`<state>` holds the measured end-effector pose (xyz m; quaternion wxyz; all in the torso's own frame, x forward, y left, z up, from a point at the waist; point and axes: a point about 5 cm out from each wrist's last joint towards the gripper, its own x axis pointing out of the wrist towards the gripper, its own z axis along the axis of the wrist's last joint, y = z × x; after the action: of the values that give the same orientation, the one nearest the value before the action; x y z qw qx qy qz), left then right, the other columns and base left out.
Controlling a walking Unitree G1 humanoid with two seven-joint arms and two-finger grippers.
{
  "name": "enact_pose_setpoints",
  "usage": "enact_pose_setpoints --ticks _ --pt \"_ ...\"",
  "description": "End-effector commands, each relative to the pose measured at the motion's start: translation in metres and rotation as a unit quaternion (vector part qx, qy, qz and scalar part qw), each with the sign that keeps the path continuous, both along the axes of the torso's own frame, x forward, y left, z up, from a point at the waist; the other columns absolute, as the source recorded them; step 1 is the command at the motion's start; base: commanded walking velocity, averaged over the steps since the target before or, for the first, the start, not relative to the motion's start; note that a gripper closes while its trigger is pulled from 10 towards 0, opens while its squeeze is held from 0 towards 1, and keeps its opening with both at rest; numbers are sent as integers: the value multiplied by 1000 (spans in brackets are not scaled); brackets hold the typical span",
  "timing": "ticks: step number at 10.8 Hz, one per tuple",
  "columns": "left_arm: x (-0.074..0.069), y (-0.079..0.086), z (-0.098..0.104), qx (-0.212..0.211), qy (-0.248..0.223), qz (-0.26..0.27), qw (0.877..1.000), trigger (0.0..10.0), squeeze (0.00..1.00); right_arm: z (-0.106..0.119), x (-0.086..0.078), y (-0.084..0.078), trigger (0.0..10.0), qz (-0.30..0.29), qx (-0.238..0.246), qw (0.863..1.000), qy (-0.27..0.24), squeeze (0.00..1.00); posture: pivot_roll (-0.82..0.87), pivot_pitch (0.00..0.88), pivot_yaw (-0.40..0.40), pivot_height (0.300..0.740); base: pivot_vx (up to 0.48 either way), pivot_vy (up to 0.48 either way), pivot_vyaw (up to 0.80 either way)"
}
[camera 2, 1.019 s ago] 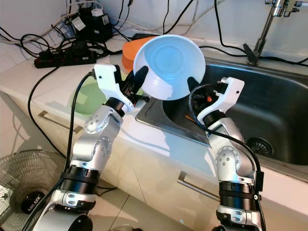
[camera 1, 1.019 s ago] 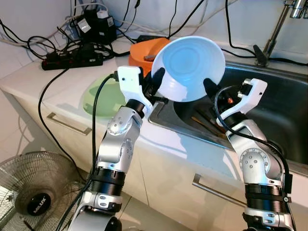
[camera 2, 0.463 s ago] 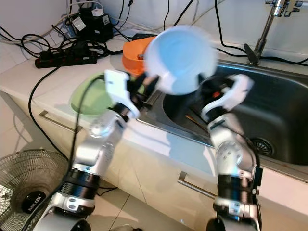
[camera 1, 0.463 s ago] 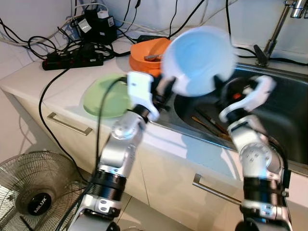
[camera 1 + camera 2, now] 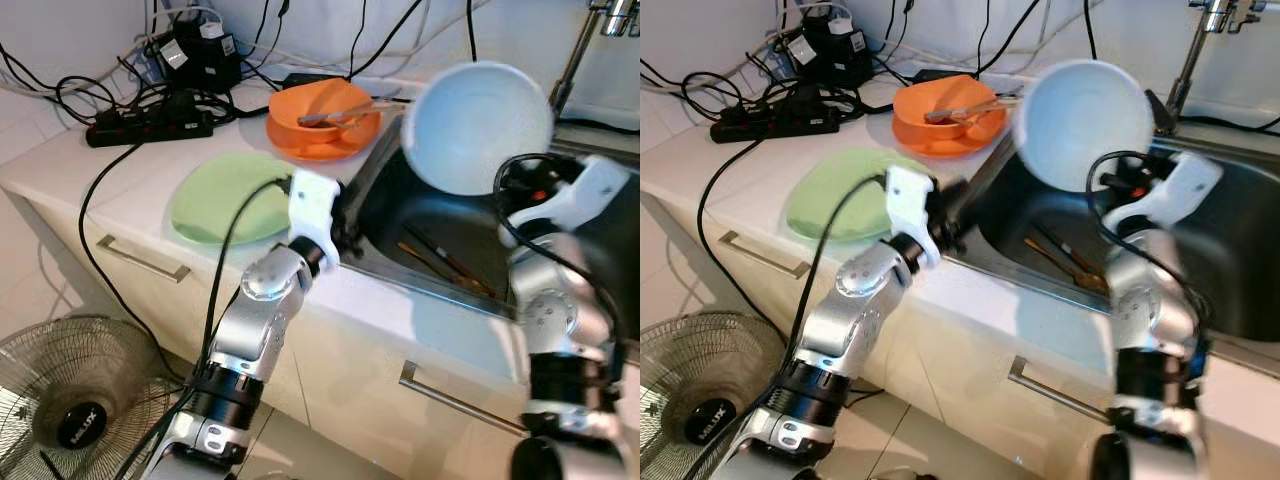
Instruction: Kitchen organization
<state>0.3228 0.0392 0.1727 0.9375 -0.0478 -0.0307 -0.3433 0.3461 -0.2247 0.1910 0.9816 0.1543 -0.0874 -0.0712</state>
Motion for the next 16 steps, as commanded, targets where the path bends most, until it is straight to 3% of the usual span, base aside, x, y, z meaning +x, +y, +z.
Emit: enact_pose_setpoints --ticks 1,2,4,5,7,8,10,14,16 --pt "-3 0 -3 11 7 -12 1000 10000 0 15 4 5 10000 -2 -27 999 -28 0 28 0 103 740 0 0 0" --pt "-7 0 -12 29 37 -32 998 10000 0 20 8 -3 10000 -29 -112 993 -22 0 32 0 102 740 0 0 0" --pt "-13 1 -21 49 66 -51 995 10000 0 21 13 0 10000 -44 -293 955 -17 0 37 0 99 740 0 0 0" --pt "-15 1 -22 45 80 -61 994 10000 0 18 15 6 10000 -39 -352 935 -19 0 39 0 98 740 0 0 0" --pt "-18 3 -23 42 89 -67 993 10000 0 11 18 11 10000 -32 -396 918 -16 0 43 0 95 740 0 0 0" --pt "-19 3 -23 46 92 -71 992 10000 0 6 20 13 10000 -30 -436 899 -14 0 42 0 95 740 0 0 0" --pt "-20 2 -22 49 93 -75 992 10000 0 -4 21 15 10000 -24 -476 879 -2 0 44 0 94 740 0 0 0" --pt "-22 2 -21 53 91 -81 991 10000 0 -34 21 11 10000 -4 -519 853 51 0 48 0 91 740 0 0 0" --pt "-23 1 -20 53 91 -84 991 10000 0 -36 22 13 10000 2 -517 854 52 0 47 0 93 740 0 0 0"
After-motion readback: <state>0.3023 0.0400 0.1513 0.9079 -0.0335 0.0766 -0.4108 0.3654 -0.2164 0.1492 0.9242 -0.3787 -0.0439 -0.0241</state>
